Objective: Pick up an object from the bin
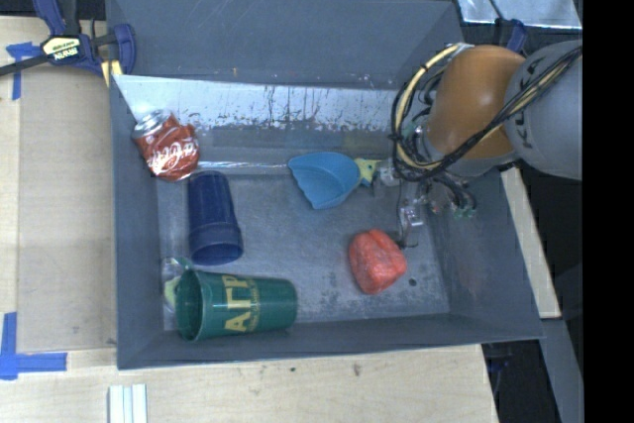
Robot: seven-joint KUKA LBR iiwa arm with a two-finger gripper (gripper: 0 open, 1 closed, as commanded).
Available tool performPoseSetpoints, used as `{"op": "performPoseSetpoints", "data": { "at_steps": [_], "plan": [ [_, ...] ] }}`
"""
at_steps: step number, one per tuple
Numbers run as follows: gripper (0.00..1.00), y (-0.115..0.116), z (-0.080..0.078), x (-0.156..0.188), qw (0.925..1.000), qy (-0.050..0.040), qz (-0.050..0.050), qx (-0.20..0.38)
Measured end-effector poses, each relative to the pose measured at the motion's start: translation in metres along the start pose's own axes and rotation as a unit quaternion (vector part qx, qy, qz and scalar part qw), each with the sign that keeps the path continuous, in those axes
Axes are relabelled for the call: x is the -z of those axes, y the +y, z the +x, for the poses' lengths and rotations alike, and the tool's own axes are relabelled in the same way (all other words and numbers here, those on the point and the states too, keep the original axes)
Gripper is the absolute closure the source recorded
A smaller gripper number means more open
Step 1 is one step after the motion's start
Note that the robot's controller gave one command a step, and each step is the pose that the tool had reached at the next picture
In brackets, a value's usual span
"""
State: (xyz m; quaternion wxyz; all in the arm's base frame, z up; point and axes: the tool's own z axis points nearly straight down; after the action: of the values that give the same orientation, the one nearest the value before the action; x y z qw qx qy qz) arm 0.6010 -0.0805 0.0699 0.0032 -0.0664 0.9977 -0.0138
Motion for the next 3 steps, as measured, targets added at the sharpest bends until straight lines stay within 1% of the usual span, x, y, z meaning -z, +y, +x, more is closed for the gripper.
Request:
{"op": "performPoseSetpoints", "data": {
  "at_steps": [1,2,3],
  "plan": [
    [0.0,0.0,0.0,0.0,1.0,-0.0001,0.0,0.0],
    [0.0,-0.026,0.038,0.004,0.9993,-0.0037,-0.001,0.038],
    [0.0,-0.053,0.069,0.006,0.9984,0.0006,0.001,0.056]
  ]
}}
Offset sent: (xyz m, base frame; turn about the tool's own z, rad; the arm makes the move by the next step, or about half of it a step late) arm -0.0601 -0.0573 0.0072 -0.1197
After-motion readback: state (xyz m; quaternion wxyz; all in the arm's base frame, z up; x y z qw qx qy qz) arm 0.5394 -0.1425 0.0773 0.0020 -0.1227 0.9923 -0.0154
